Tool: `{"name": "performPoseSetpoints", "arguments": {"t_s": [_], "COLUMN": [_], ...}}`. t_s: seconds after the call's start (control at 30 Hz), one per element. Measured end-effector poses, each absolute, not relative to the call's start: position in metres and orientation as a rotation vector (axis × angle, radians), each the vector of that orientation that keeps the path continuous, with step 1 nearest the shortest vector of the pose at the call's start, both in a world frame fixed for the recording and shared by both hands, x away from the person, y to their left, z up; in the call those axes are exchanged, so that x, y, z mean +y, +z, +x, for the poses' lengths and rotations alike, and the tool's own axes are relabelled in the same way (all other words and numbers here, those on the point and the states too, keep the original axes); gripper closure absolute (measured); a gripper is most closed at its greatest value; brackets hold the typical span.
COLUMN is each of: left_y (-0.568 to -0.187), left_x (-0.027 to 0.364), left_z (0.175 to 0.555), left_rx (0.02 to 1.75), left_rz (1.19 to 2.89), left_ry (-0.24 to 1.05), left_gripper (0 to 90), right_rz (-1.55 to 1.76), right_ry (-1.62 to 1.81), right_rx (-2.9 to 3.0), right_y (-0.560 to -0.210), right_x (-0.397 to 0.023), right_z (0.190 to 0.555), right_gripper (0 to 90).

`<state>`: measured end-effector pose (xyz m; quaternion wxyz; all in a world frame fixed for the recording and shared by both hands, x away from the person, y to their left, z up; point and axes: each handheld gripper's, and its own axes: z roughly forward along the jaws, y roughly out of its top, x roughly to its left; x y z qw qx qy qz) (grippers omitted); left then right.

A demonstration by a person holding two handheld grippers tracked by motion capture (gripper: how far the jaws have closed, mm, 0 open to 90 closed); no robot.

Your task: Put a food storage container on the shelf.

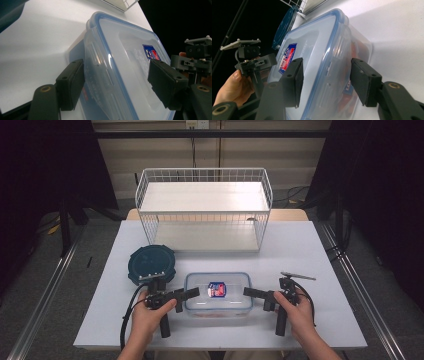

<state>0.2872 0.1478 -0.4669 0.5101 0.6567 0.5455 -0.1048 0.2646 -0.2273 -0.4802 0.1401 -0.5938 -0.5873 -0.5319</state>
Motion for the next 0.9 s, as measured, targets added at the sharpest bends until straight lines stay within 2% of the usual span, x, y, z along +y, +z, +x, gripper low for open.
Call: {"name": "performPoseSetpoints", "arguments": {"t_s": [0.3, 0.63, 0.83, 0.9], "left_y": [-0.4673, -0.4669, -0.4667, -0.4688], "left_x": [0.1480, 0.1523, 0.1510, 0.1508], "left_z": [0.2820, 0.2802, 0.2788, 0.2795], "left_rx": [1.397, 1.471, 1.459, 1.466], "left_rz": [1.502, 1.415, 1.422, 1.420], "left_ry": [-0.249, -0.272, -0.258, -0.279], "left_gripper": [34.7, 44.9, 44.2, 40.6], "right_rz": [-1.760, -1.837, -1.858, -1.856], "right_ry": [-1.565, -1.611, -1.616, -1.613], "right_rx": [-1.632, -1.495, -1.446, -1.442], "right_y": [-0.4818, -0.4859, -0.4873, -0.4875], "right_x": [-0.2257, -0.2266, -0.2267, -0.2273], "right_z": [0.2607, 0.2582, 0.2573, 0.2570], "right_gripper": [47.5, 53.4, 54.4, 54.4]}}
